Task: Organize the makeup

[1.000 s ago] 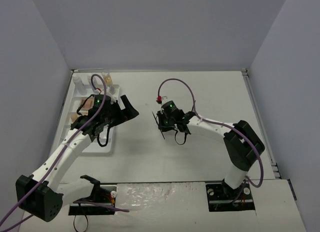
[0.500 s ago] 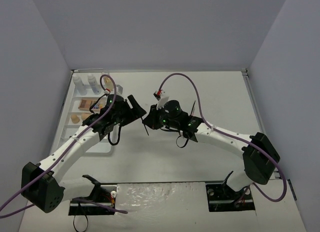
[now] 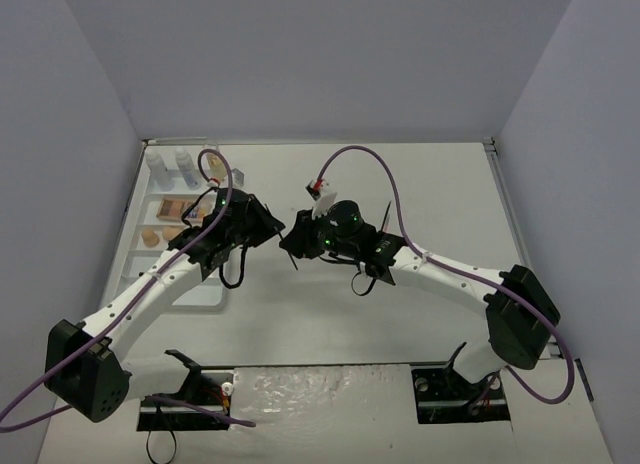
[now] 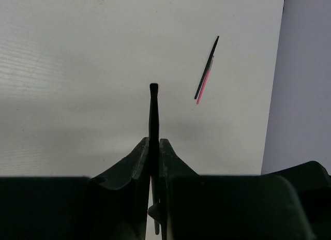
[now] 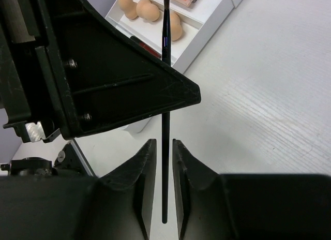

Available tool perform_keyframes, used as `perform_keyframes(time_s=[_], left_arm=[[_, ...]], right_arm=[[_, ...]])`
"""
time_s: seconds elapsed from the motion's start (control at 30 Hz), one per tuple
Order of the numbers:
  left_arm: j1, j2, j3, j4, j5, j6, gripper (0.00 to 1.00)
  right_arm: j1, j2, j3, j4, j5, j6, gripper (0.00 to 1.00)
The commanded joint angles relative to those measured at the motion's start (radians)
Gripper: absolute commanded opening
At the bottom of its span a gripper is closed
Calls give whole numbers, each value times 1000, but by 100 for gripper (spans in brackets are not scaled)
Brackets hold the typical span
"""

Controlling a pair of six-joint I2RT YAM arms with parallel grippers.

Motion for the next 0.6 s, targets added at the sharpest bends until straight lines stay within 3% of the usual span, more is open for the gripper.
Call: perform_keyframes(time_s=[0.0,0.03,0.13,0.27,0.57], left_arm=[[-4,-20,-2,60,-35,-42,0],[-2,-24,-7,50,-55,-46,0],[38,-49,-37,12,-107,-78,0],[168,-126,-133,-32,-133,-142,0],[598,-408,-333,-273,-159,-188,0]], right_arm=[[-1,-63,7,31,25,-19,40],[-3,-69,9,9,40,-32,52],[-28,-87,13,-84,86,-80,75],[-102,-110,1,-190,83,-112,86],[-188,-227,-83,-324,175,-128,99]])
